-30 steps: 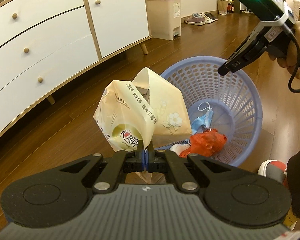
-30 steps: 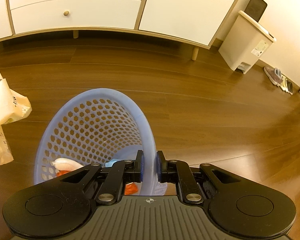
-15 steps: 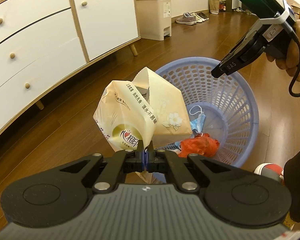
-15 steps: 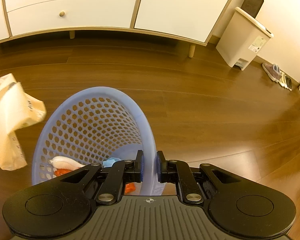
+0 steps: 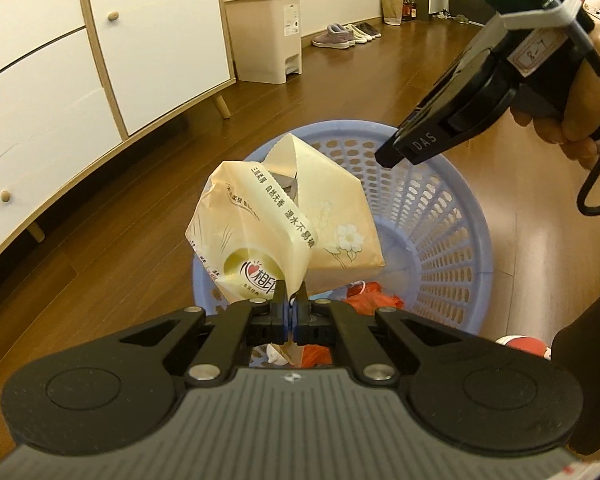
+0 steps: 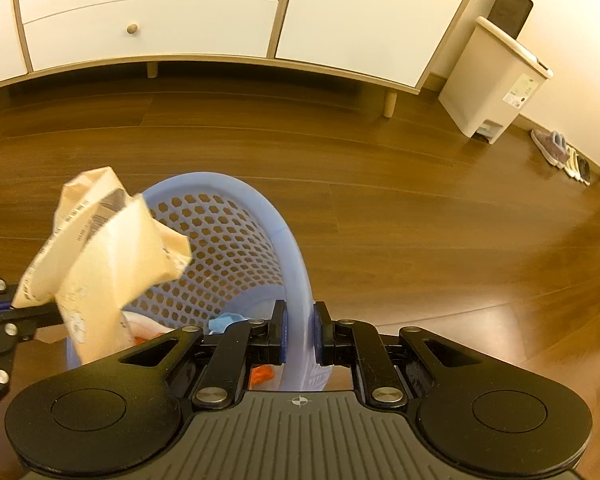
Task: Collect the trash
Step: 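Open the left tool to drop the paper bag into the basket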
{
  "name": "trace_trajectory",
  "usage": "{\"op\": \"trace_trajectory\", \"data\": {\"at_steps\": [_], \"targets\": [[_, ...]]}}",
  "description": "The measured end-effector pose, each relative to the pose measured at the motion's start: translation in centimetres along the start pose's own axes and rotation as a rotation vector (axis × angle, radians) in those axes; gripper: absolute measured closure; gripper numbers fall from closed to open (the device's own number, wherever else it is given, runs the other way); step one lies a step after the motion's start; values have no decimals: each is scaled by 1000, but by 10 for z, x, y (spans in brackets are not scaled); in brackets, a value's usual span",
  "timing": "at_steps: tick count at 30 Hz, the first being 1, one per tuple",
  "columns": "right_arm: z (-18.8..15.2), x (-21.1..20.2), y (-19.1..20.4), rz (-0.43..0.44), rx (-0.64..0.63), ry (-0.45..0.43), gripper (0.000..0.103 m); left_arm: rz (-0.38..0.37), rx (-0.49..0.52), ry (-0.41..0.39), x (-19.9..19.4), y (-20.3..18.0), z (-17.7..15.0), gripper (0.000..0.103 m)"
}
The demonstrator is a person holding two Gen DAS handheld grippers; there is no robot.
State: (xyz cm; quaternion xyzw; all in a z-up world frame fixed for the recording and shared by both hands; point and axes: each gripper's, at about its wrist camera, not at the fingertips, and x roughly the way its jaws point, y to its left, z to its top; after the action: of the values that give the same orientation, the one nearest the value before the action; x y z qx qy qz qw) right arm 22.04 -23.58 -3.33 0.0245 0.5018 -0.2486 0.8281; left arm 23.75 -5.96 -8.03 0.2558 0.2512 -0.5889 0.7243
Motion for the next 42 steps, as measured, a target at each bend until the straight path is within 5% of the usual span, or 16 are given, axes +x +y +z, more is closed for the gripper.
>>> {"op": "trace_trajectory", "data": {"at_steps": [8, 13, 23, 42], "targets": [[-7, -6, 6, 20, -27, -12, 94, -4, -1, 15, 15, 0, 4, 102], [-8, -6, 6, 30, -26, -13, 94, 10, -28, 26, 25, 0, 10, 68], [-10, -6, 7, 30, -39, -23, 94, 54, -58, 36, 6, 13, -1, 68], [8, -9, 73, 123, -165, -46, 94, 362, -343, 85, -127, 102, -96, 68]]}}
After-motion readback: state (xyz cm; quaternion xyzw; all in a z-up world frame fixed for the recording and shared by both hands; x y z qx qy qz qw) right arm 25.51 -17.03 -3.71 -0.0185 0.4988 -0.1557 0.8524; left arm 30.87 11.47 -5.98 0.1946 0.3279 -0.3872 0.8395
